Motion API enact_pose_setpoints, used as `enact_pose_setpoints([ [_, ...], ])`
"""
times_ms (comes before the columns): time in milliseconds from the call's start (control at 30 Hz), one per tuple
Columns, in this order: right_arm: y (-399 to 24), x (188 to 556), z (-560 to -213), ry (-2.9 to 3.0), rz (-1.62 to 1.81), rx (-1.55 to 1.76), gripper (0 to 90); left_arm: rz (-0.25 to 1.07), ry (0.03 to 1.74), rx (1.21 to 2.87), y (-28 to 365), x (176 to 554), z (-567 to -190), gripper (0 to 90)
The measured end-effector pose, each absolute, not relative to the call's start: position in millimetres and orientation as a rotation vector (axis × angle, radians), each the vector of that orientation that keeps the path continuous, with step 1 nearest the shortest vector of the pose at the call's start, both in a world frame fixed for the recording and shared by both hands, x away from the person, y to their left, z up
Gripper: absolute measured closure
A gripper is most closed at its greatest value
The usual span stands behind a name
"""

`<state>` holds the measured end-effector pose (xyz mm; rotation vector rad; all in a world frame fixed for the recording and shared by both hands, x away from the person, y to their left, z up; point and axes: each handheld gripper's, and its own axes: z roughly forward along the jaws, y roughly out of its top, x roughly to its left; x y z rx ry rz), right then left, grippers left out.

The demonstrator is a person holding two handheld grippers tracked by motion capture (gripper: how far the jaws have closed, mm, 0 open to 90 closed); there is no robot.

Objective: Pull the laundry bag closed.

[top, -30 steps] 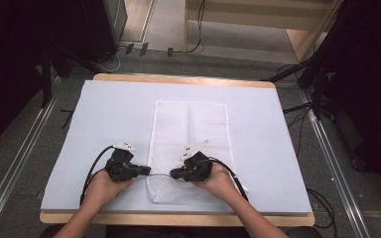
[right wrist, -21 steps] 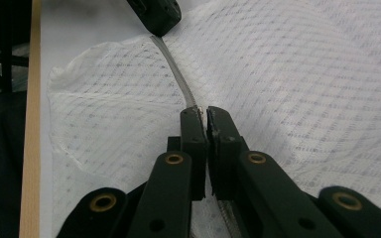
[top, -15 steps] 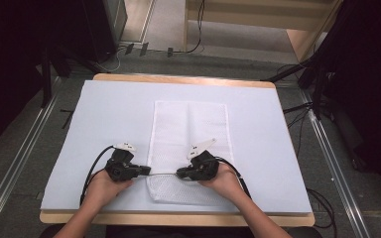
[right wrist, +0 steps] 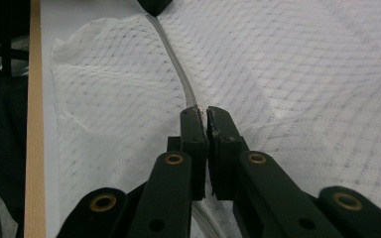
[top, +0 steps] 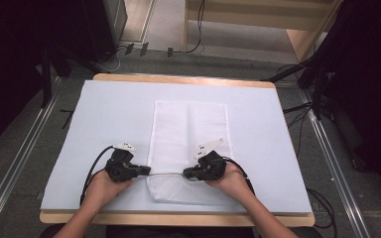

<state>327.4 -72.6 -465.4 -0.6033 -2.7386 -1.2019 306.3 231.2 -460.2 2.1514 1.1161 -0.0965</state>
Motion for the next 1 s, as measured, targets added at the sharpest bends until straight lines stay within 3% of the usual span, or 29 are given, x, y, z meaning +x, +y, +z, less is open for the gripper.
enact_pose_setpoints([
  [1000,-112.7,326.5,-462.0,-2.719,-1.224,-0.671,88.7,-0.089,1.106,2.157,231.2,306.1,-460.3,90.0],
])
